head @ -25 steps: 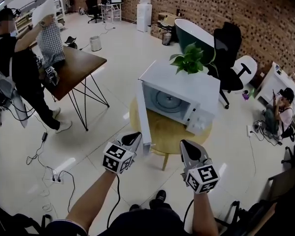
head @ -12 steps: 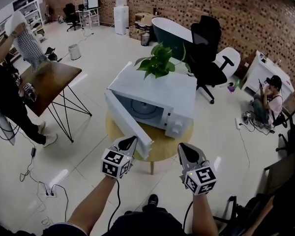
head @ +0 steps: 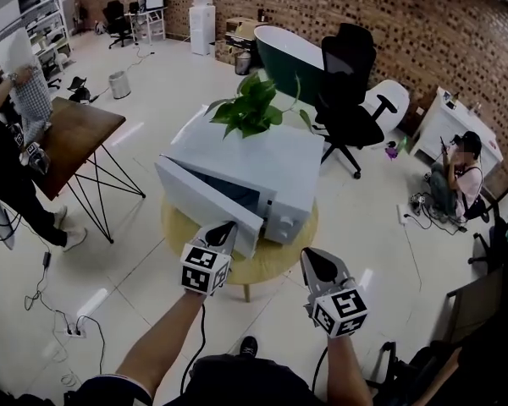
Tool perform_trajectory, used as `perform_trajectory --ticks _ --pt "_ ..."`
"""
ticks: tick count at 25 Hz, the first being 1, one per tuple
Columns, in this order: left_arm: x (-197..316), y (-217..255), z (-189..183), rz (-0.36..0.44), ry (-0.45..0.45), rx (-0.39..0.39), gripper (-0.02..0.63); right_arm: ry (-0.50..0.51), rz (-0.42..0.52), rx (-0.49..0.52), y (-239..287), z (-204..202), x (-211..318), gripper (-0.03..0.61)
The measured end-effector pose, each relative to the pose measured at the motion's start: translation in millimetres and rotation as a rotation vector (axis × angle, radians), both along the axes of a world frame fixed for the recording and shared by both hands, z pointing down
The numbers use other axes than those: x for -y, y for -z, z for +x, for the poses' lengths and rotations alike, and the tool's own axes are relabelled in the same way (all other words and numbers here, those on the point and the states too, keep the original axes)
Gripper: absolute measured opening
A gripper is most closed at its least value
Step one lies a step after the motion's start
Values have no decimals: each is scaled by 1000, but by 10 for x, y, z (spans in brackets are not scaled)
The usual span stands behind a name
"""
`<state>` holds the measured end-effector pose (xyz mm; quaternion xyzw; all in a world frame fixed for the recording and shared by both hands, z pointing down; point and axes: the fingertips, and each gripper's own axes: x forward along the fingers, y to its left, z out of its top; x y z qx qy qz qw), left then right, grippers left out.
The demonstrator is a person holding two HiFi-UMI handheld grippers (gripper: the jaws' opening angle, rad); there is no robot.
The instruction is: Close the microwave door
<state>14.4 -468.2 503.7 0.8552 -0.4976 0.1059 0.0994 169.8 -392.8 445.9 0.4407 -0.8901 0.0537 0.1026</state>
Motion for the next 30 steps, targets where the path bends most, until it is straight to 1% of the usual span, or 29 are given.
perform_trajectory --ticks 4,8,13,19,22,26,30 --pt "236 14 128 7 0 1 8 -4 -6 -5 -22 114 113 2" --pt "449 55 175 13 14 -1 8 -6 -9 -6 -32 189 229 2" --pt "521 80 217 13 31 36 11 -18 -14 -2 -25 291 351 2" --pt "699 77 267 -3 76 37 11 -20 -20 2 -54 320 413 2" --pt "684 88 258 -3 85 10 11 -17 -19 -1 -51 316 391 2" --pt "498 129 314 9 31 7 11 -29 -12 5 -27 307 332 2" --pt "129 229 277 35 -22 -30 11 -20 14 13 70 154 207 2"
